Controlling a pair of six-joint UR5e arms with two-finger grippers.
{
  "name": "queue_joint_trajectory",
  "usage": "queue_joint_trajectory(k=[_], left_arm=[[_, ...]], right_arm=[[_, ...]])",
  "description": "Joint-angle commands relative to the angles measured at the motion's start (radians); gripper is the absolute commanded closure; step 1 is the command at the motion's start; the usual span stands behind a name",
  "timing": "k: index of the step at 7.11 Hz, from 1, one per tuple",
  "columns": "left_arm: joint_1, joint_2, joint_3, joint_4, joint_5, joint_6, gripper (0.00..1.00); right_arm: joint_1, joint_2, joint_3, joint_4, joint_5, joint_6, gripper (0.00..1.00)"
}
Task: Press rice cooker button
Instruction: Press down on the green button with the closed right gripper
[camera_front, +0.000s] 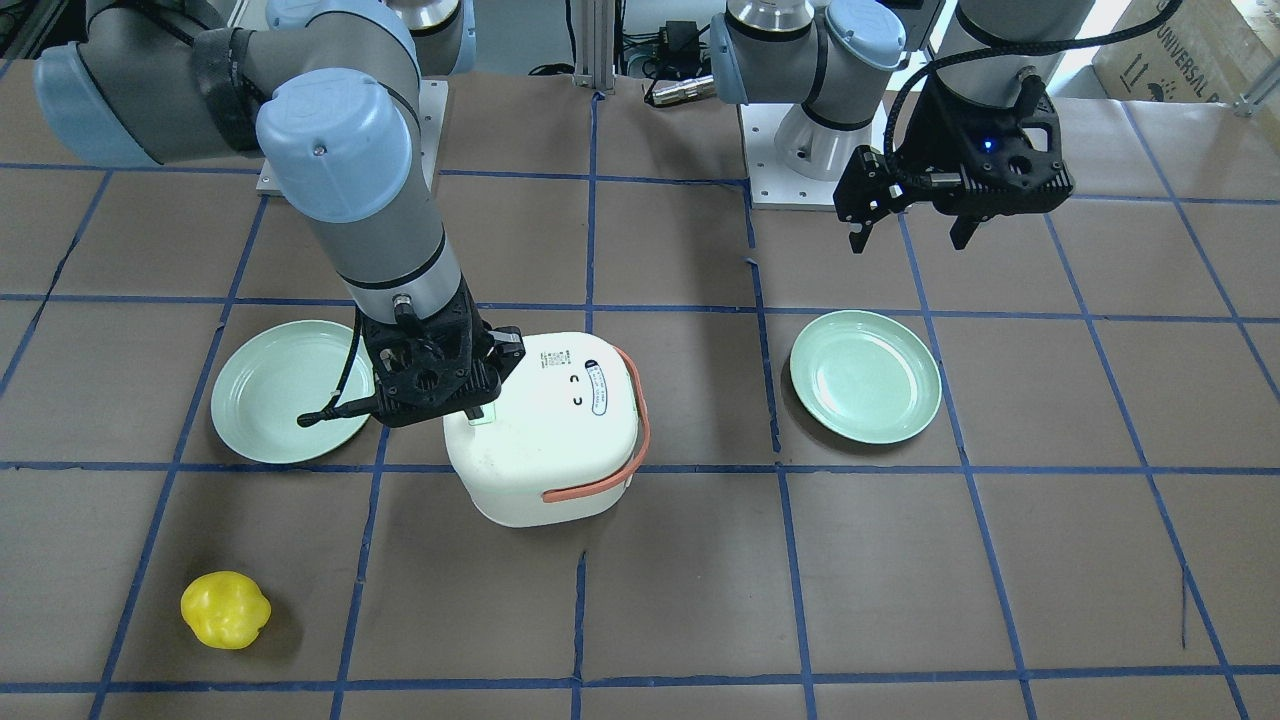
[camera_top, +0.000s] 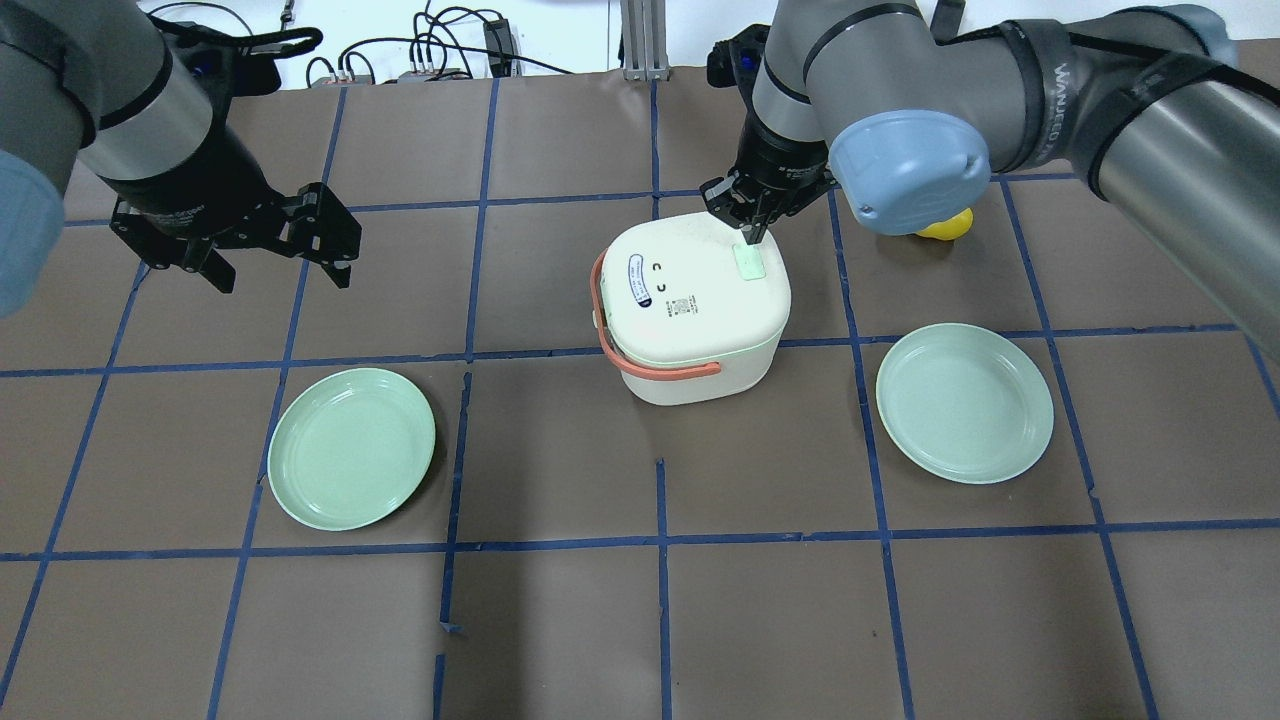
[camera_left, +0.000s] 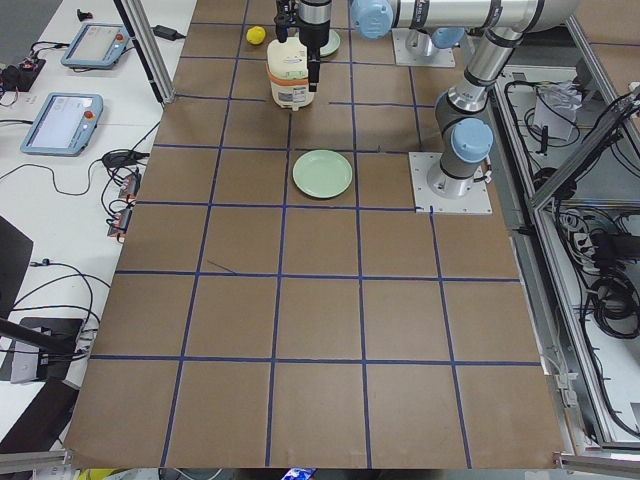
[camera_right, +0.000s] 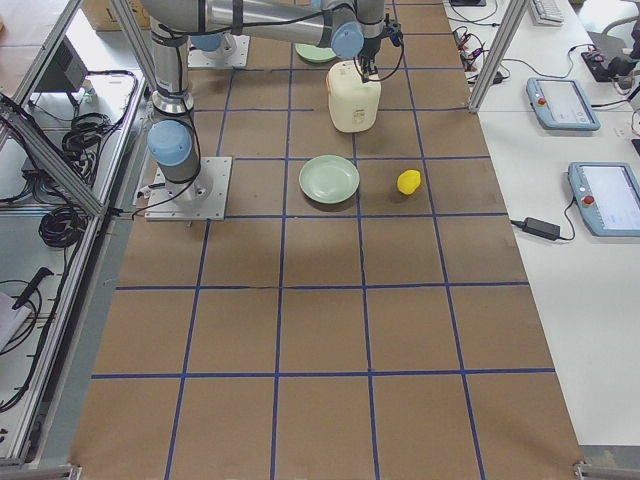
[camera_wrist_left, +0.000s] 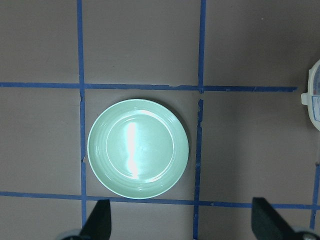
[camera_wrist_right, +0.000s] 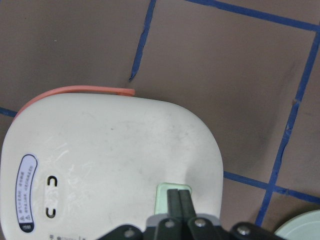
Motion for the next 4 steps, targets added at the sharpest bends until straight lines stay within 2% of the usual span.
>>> queue_joint_trajectory(k=[1, 4], left_arm=[[0.0, 0.0, 0.0, 0.0, 0.0, 0.0, 0.0], [0.0, 0.0, 0.0, 0.0, 0.0, 0.0, 0.0]], right_arm=[[0.002, 0.0, 0.01, 0.0, 0.0, 0.0, 0.92], [0.002, 0.003, 0.016, 0.0, 0.003, -0.002, 0.92]])
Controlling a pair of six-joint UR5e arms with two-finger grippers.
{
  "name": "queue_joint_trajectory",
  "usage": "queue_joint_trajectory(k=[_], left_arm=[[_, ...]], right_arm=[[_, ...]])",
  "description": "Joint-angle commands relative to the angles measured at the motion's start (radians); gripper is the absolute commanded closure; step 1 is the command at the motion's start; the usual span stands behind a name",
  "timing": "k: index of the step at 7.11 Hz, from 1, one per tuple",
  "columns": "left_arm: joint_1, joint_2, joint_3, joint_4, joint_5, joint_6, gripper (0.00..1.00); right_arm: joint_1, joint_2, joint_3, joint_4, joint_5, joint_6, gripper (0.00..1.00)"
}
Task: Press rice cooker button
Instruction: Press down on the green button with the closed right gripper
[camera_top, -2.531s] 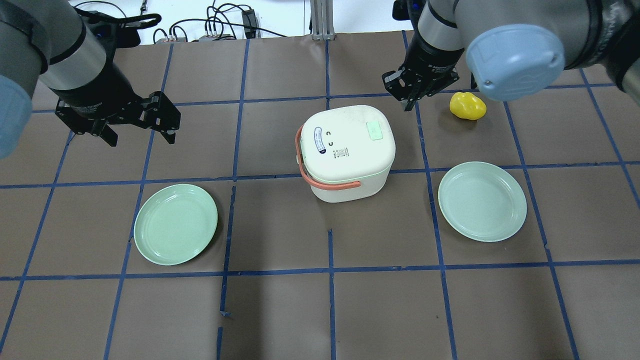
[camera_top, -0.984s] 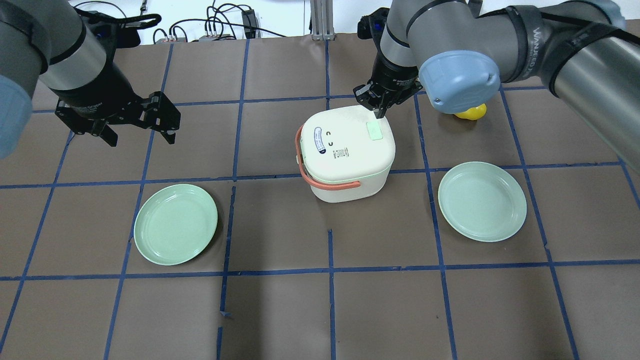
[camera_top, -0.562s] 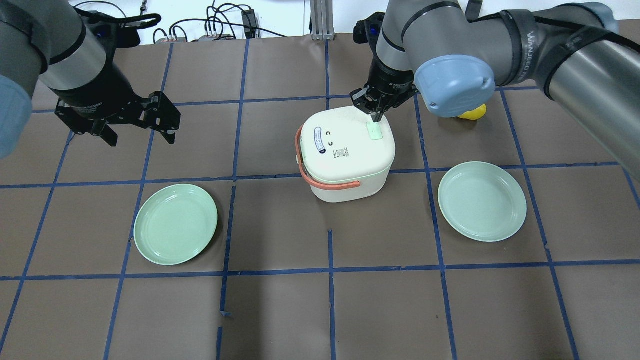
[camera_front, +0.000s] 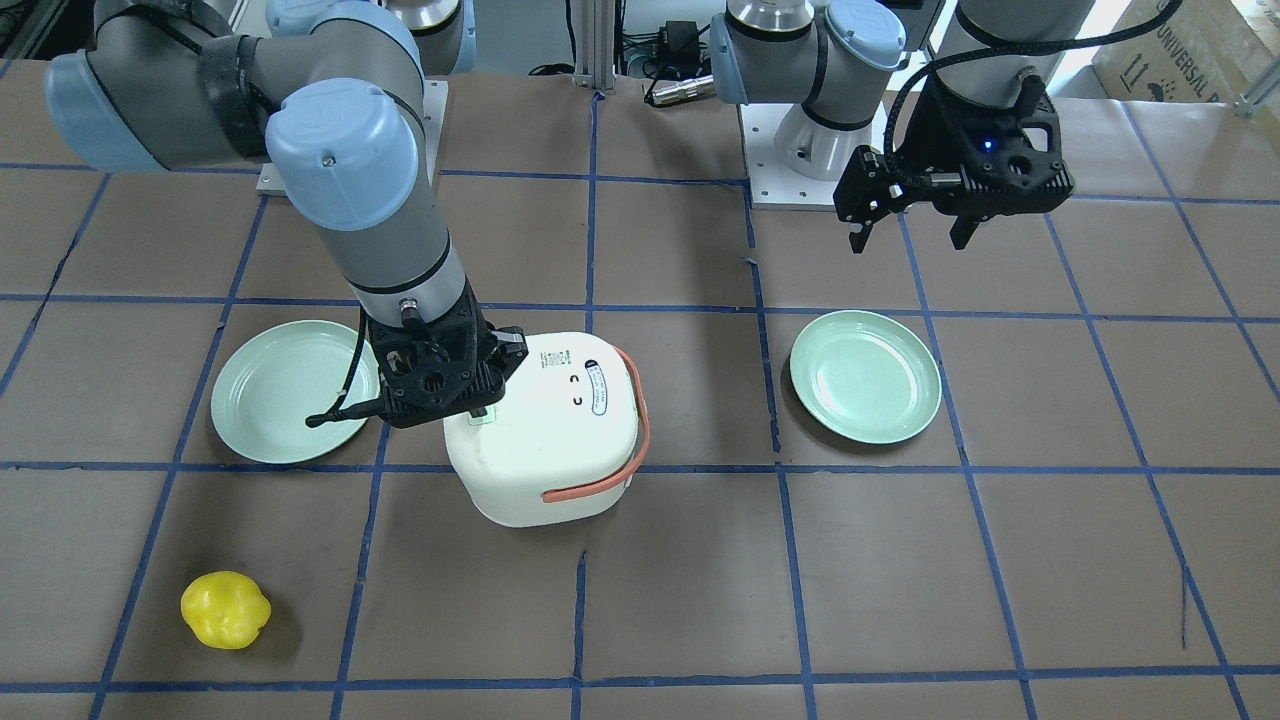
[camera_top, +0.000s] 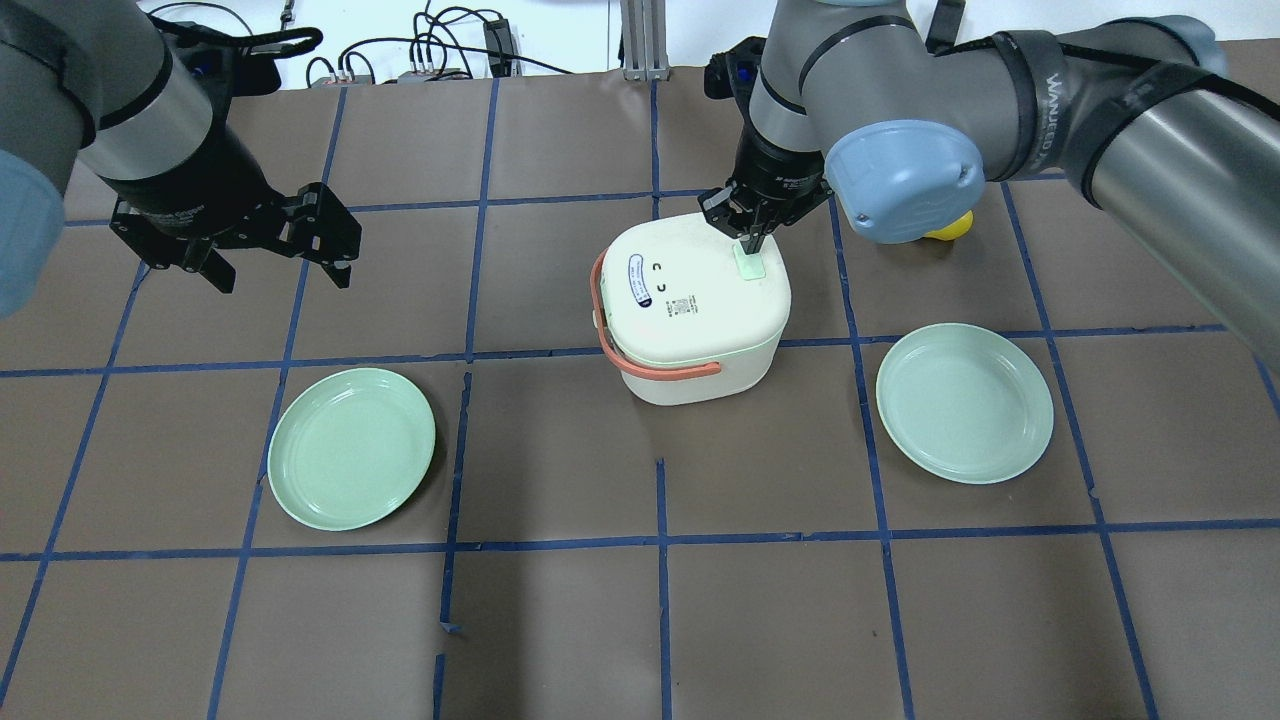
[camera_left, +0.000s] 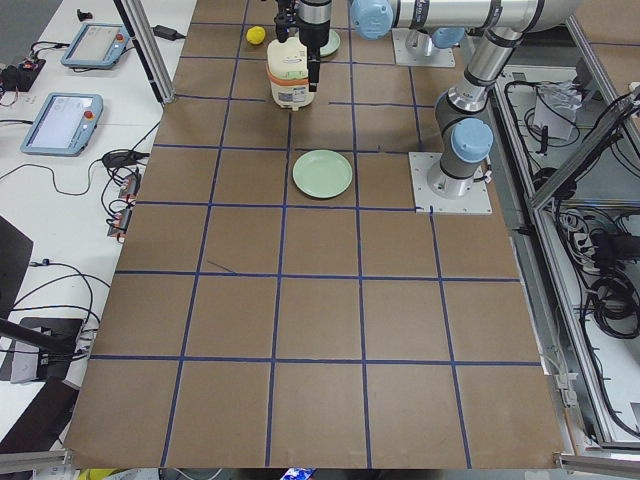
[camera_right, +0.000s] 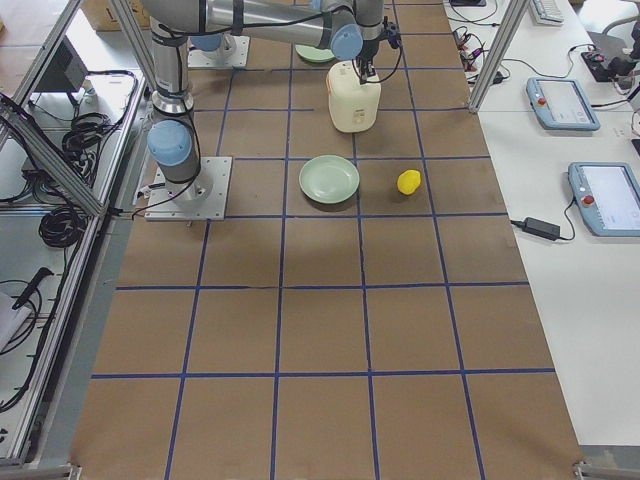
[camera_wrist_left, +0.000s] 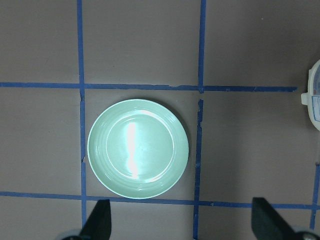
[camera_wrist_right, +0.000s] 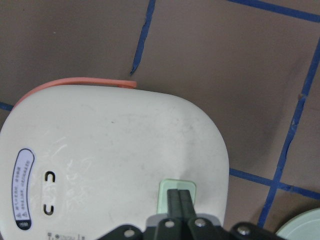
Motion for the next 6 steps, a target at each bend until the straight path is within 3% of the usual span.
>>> queue_joint_trajectory(k=[1, 6], left_arm=[[0.0, 0.0, 0.0, 0.0, 0.0, 0.0, 0.0], [0.0, 0.0, 0.0, 0.0, 0.0, 0.0, 0.0]], right_arm=[[0.0, 0.002, 0.004, 0.0, 0.0, 0.0, 0.92], [0.0, 0.015, 0.006, 0.0, 0.0, 0.0, 0.92]])
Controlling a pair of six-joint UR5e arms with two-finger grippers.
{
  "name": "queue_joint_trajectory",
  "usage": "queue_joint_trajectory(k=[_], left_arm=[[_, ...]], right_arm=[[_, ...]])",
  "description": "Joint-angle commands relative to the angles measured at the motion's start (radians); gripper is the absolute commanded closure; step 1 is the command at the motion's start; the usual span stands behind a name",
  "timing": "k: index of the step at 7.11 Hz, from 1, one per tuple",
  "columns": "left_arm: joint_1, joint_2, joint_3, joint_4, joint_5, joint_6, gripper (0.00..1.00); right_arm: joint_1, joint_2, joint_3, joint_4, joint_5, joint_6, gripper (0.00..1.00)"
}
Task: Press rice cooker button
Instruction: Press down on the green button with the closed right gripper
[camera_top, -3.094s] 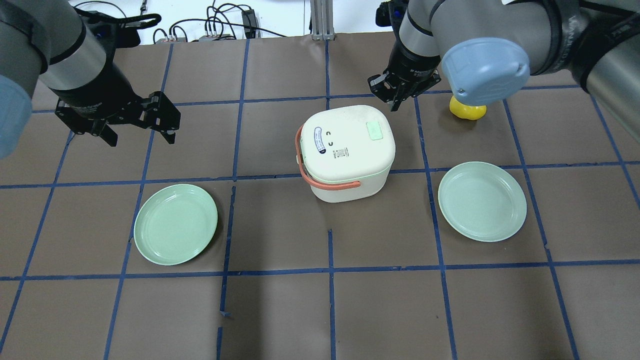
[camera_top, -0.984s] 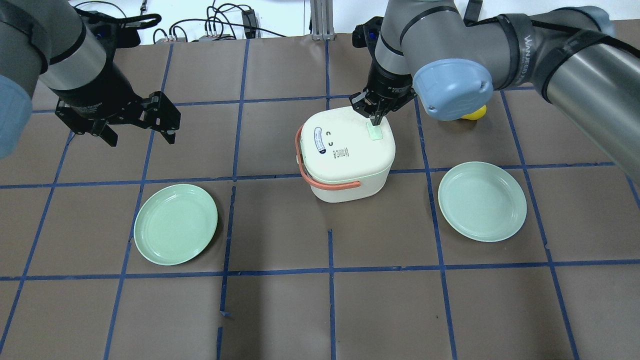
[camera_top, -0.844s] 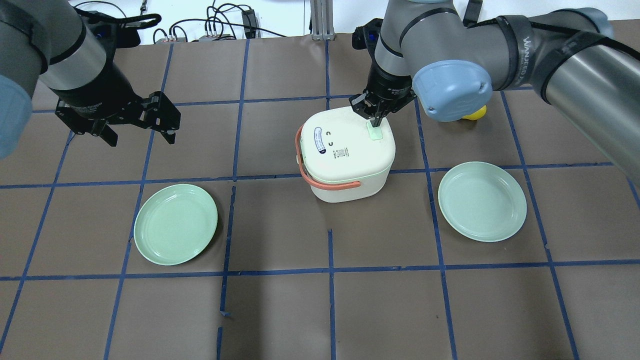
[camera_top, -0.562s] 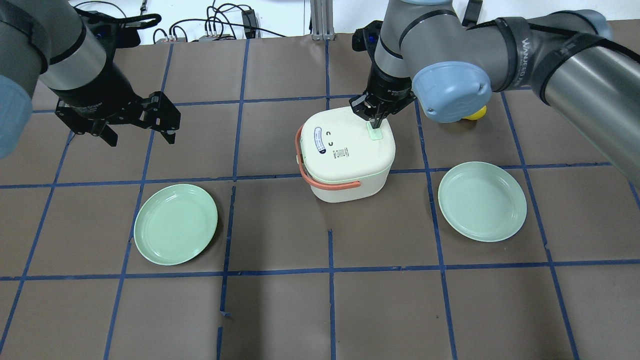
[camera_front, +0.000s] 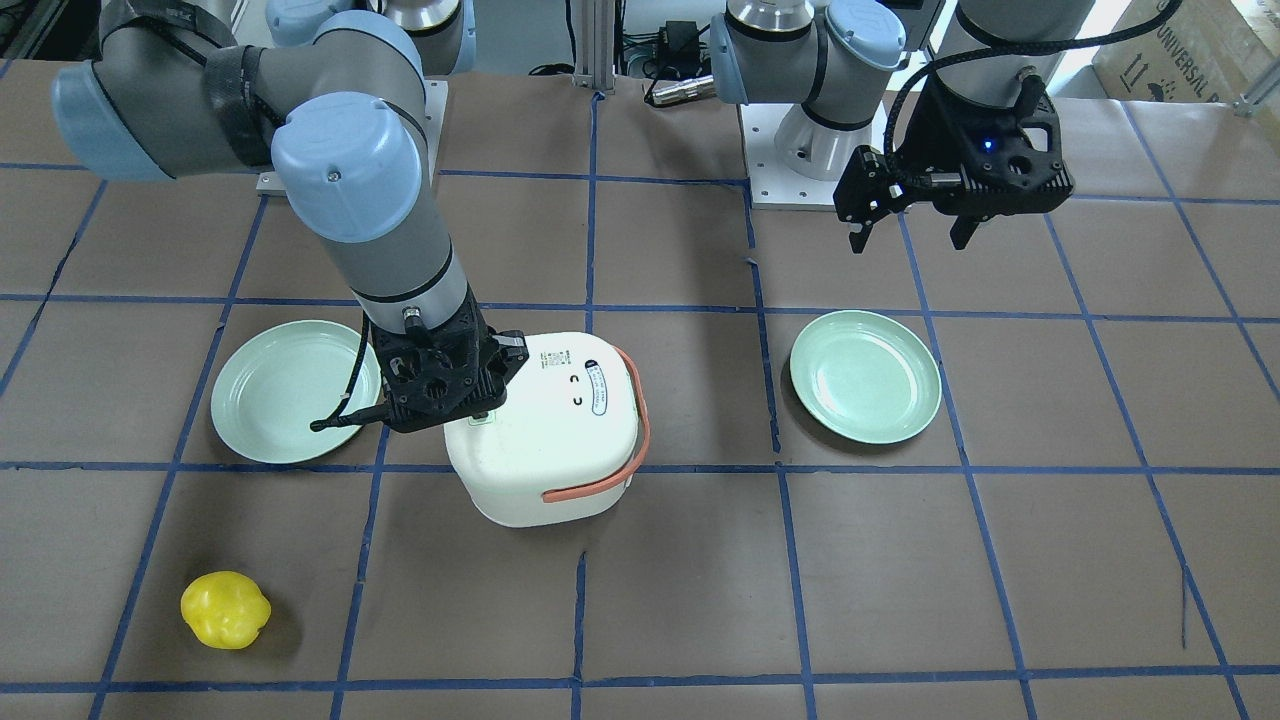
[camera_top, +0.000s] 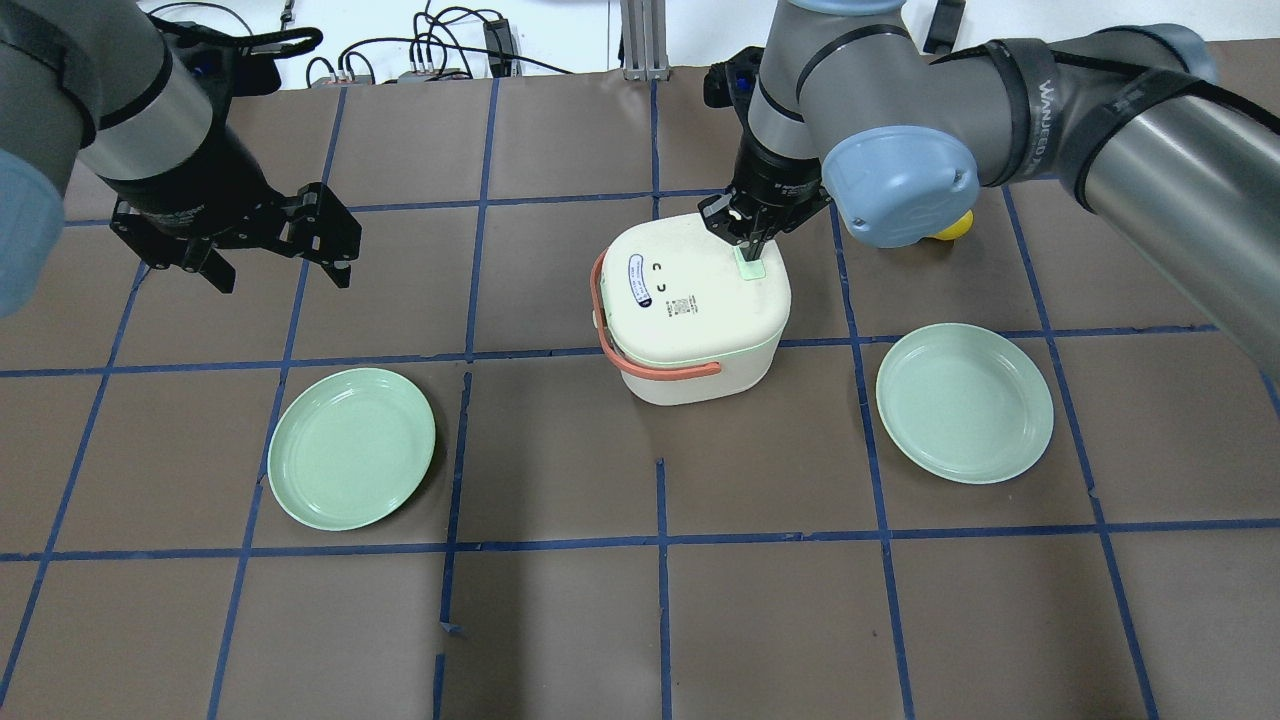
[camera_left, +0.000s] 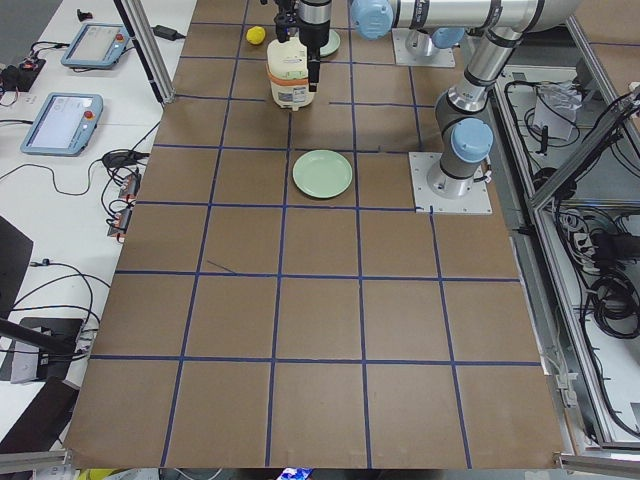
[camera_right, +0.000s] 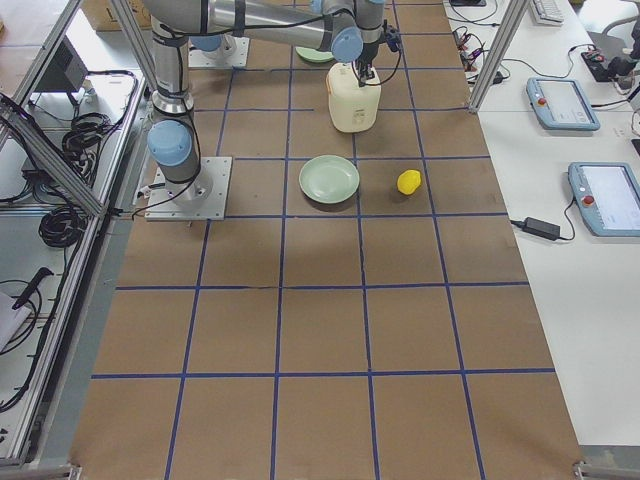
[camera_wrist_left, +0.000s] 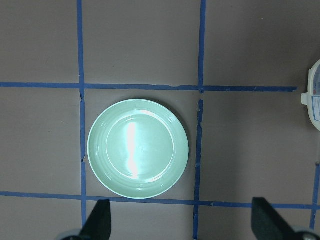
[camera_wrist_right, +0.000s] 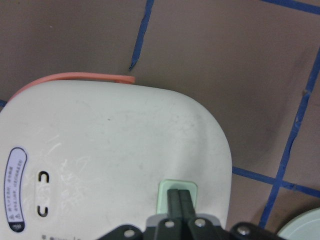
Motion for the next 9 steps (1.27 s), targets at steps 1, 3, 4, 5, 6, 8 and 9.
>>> queue_joint_trajectory(k=[1, 3, 4, 5, 6, 8, 9], left_arm=[[0.0, 0.0, 0.0, 0.0, 0.0, 0.0, 0.0], [0.0, 0.0, 0.0, 0.0, 0.0, 0.0, 0.0], [0.0, 0.0, 0.0, 0.0, 0.0, 0.0, 0.0], [0.0, 0.0, 0.0, -0.002, 0.0, 0.0, 0.0], [0.0, 0.0, 0.0, 0.0, 0.0, 0.0, 0.0], [0.0, 0.0, 0.0, -0.002, 0.0, 0.0, 0.0], [0.0, 0.0, 0.0, 0.0, 0.0, 0.0, 0.0]], right_arm=[[0.0, 0.006, 0.0, 0.0, 0.0, 0.0, 0.92], [0.0, 0.009, 0.0, 0.0, 0.0, 0.0, 0.93], [0.0, 0.003, -0.004, 0.0, 0.0, 0.0, 0.92], [0.0, -0.006, -0.017, 0.015, 0.002, 0.002, 0.92], [0.0, -0.013, -0.018, 0.02, -0.003, 0.003, 0.9], [0.0, -0.058, -0.021, 0.067, -0.004, 0.014, 0.57], [-0.002, -0.085, -0.02, 0.08, -0.012, 0.008, 0.17]])
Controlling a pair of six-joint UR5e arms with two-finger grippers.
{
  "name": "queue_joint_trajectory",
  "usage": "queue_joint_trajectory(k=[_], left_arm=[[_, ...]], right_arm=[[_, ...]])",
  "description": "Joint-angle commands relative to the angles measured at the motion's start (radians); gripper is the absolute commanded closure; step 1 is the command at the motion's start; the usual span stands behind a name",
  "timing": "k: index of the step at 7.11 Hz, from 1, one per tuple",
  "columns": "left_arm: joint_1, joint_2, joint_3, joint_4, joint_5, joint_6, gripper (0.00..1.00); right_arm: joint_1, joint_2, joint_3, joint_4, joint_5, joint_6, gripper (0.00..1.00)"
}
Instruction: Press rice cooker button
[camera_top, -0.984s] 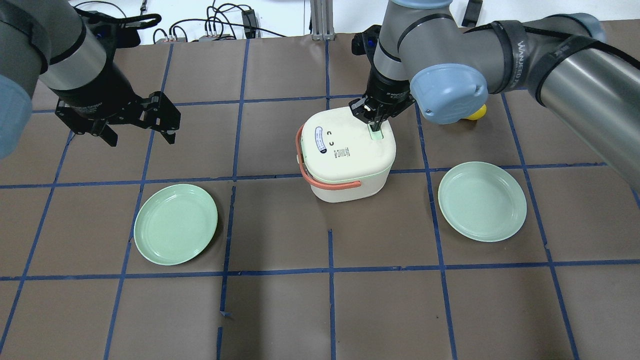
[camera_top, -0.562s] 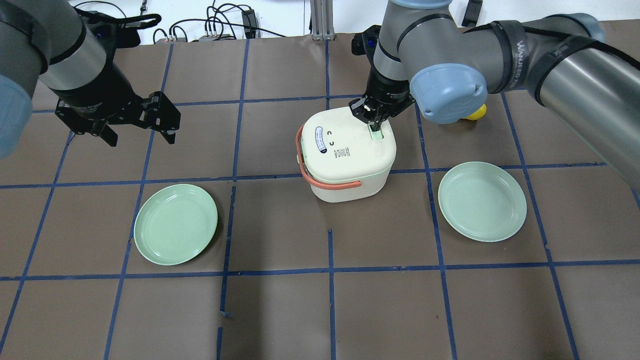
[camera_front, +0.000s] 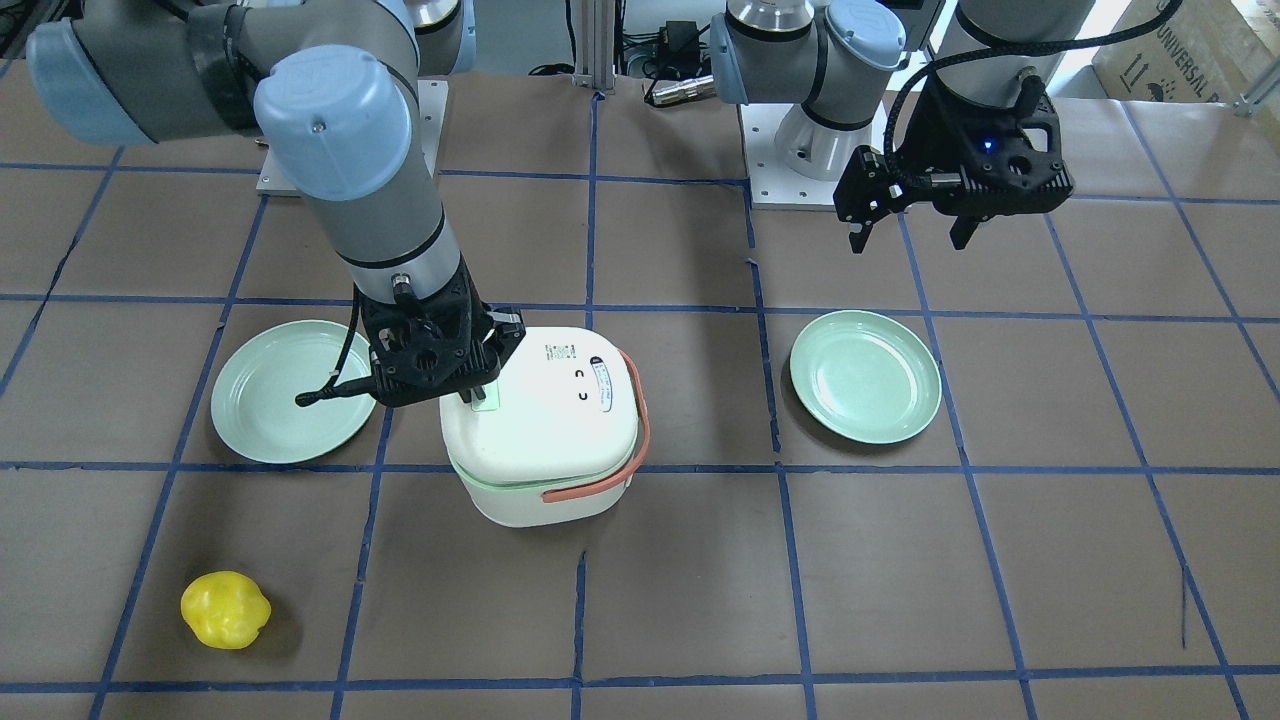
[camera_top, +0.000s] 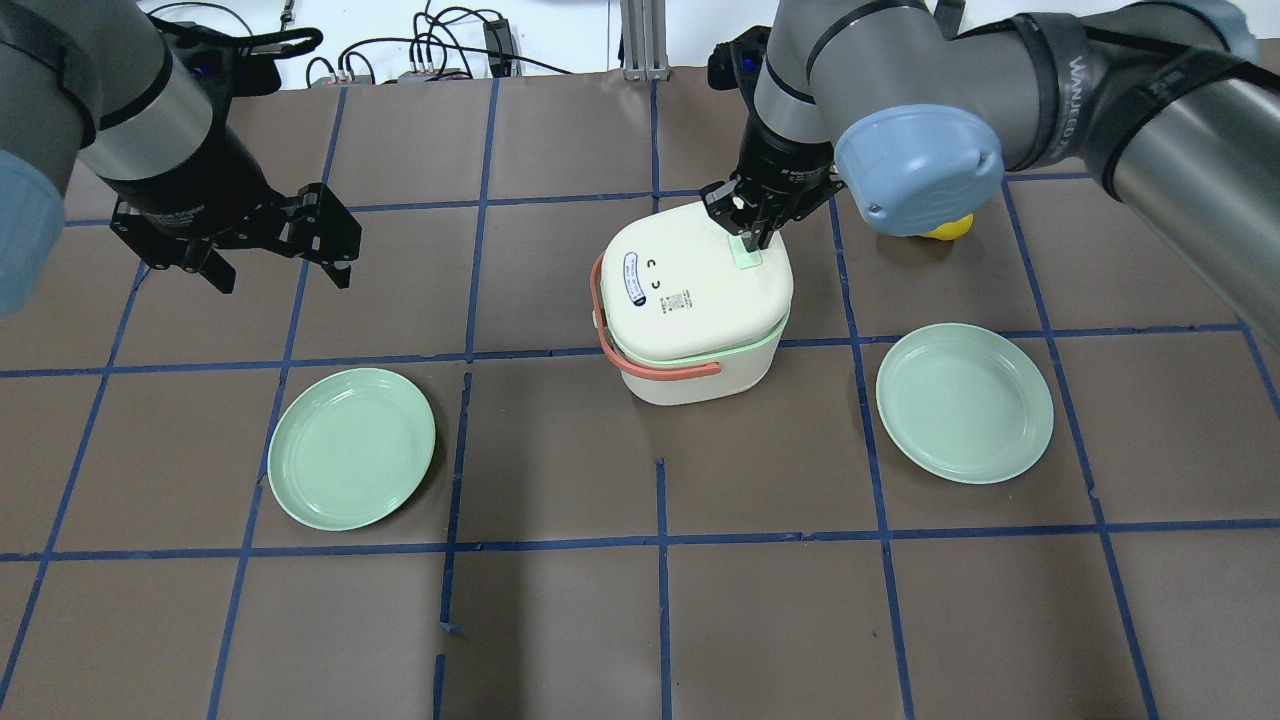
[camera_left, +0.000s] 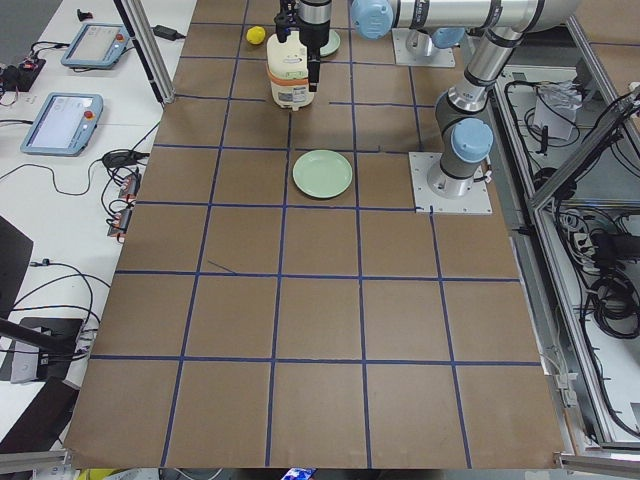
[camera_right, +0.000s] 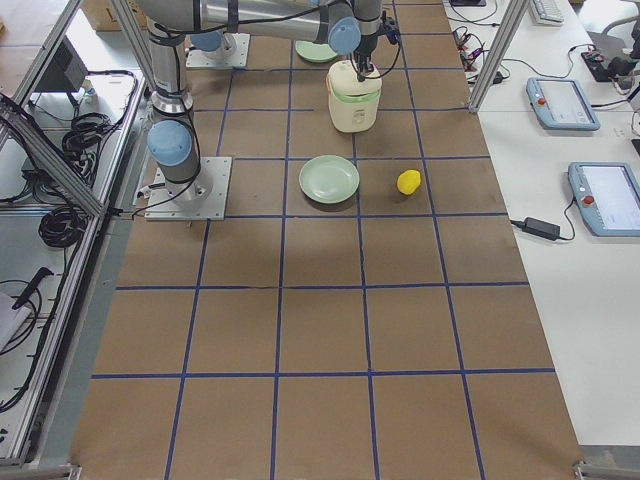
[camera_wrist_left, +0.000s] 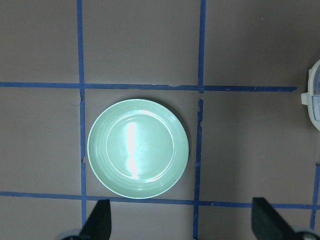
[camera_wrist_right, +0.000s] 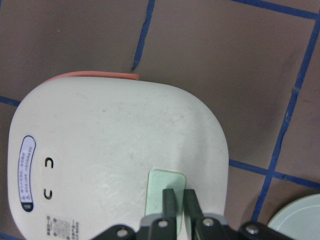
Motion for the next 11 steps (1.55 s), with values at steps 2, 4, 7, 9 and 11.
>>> queue_joint_trajectory(k=[2, 4, 7, 9, 11], left_arm=[[0.0, 0.0, 0.0, -0.001, 0.0, 0.0, 0.0], [0.0, 0.0, 0.0, 0.001, 0.0, 0.0, 0.0], [0.0, 0.0, 0.0, 0.001, 0.0, 0.0, 0.0], [0.0, 0.0, 0.0, 0.001, 0.0, 0.0, 0.0], [0.0, 0.0, 0.0, 0.001, 0.0, 0.0, 0.0]], right_arm=[[-0.012, -0.059, -0.047, 0.062, -0.015, 0.011, 0.0], [-0.061, -0.059, -0.129, 0.151, -0.015, 0.009, 0.0], [-0.144, -0.059, -0.135, 0.153, -0.012, 0.008, 0.0], [-0.179, -0.059, -0.124, 0.148, -0.014, 0.008, 0.0], [-0.199, -0.059, -0.121, 0.15, -0.041, 0.008, 0.0]])
